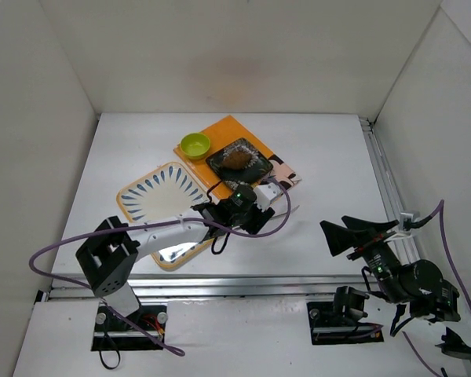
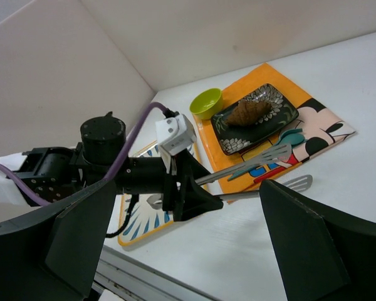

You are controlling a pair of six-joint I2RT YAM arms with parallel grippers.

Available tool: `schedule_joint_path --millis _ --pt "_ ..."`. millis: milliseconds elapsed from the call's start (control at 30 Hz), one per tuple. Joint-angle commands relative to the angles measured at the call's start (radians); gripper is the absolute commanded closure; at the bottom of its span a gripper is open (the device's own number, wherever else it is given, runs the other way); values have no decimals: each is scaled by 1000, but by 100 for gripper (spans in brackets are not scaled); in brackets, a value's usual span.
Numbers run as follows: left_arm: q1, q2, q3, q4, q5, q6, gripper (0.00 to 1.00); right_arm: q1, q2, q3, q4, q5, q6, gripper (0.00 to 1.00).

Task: Place the bread

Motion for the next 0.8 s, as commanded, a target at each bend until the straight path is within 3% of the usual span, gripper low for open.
schedule_joint_path --millis 0,200,767 --pt "-33 4 -10 123 -51 -53 46 4 24 14 48 17 -5 2" --pt "-73 31 -75 204 -106 -96 46 6 27 16 51 15 -6 2" --pt "-110 176 -64 240 -122 -135 45 4 27 16 48 11 -5 2"
